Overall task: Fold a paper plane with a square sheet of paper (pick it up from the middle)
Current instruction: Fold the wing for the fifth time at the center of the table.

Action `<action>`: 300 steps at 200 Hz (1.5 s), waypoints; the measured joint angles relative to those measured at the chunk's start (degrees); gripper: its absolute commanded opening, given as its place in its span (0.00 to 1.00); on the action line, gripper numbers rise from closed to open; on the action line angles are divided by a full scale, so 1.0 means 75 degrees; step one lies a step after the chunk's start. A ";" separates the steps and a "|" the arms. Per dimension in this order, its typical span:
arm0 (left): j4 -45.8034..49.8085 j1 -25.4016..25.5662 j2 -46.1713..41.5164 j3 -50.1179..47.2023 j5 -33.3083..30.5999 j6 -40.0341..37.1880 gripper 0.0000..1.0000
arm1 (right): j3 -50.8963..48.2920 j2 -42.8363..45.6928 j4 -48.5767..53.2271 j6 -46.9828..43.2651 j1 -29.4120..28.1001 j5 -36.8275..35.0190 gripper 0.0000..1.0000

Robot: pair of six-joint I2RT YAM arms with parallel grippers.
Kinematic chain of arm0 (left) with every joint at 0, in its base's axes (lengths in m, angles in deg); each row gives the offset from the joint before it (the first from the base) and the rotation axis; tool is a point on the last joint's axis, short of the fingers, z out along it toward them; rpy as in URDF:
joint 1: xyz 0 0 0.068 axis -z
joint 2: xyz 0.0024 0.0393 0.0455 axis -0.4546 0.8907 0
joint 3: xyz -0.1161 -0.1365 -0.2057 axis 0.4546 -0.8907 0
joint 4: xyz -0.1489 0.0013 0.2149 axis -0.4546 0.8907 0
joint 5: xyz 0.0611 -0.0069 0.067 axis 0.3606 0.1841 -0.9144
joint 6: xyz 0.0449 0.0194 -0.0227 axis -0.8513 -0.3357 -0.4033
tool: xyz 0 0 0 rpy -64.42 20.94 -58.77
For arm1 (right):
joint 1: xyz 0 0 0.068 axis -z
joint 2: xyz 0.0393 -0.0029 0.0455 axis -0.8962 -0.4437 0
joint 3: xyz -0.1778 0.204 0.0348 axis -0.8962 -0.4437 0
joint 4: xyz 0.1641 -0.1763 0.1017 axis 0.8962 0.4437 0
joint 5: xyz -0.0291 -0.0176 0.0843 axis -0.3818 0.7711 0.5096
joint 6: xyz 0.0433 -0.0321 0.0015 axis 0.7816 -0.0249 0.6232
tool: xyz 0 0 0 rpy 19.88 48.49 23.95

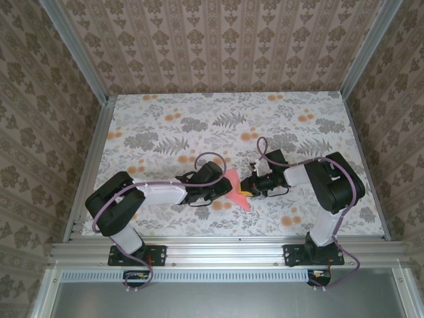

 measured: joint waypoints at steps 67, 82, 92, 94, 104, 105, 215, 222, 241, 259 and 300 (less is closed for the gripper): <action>0.0099 -0.0117 -0.0003 0.0003 -0.0006 -0.0134 0.13 | 0.0000 0.0405 0.0303 -0.0096 -0.0015 -0.0519 0.22; 0.0265 -0.0265 -0.0038 0.0012 0.0009 -0.0204 0.12 | 0.0000 0.0720 0.0653 -0.0271 -0.0009 -0.0909 0.24; 0.0396 -0.0382 -0.0090 0.0017 0.0026 -0.0239 0.12 | 0.0000 0.0973 0.0866 -0.0399 -0.0009 -0.1192 0.25; 0.0425 -0.0405 -0.0099 0.0023 0.0044 -0.0245 0.12 | 0.0000 0.1029 0.0909 -0.0425 -0.0009 -0.1236 0.25; 0.0501 -0.0522 -0.0149 0.0032 0.0087 -0.0289 0.12 | 0.0000 0.1355 0.1061 -0.0571 -0.0017 -0.1565 0.27; 0.0507 -0.0530 -0.0152 0.0032 0.0093 -0.0291 0.12 | 0.0000 0.1378 0.1067 -0.0580 -0.0020 -0.1591 0.27; 0.0819 -0.0962 -0.0239 0.0157 0.0583 -0.0519 0.11 | -0.1594 0.3966 -0.0076 -0.3354 -0.3485 -0.6274 0.40; 0.0819 -0.0962 -0.0239 0.0160 0.0603 -0.0519 0.11 | -0.1664 0.3966 -0.0189 -0.3532 -0.3701 -0.6496 0.41; 0.0828 -0.0962 -0.0239 0.0175 0.0644 -0.0519 0.11 | -0.1702 0.3908 -0.0527 -0.3972 -0.4217 -0.7038 0.42; 0.0831 -0.0962 -0.0239 0.0184 0.0664 -0.0519 0.11 | -0.1702 0.3818 -0.0892 -0.4392 -0.4639 -0.7539 0.43; 0.0845 -0.0962 -0.0239 0.0187 0.0670 -0.0519 0.11 | -0.1693 0.3281 -0.1297 -0.5155 -0.5050 -0.8151 0.42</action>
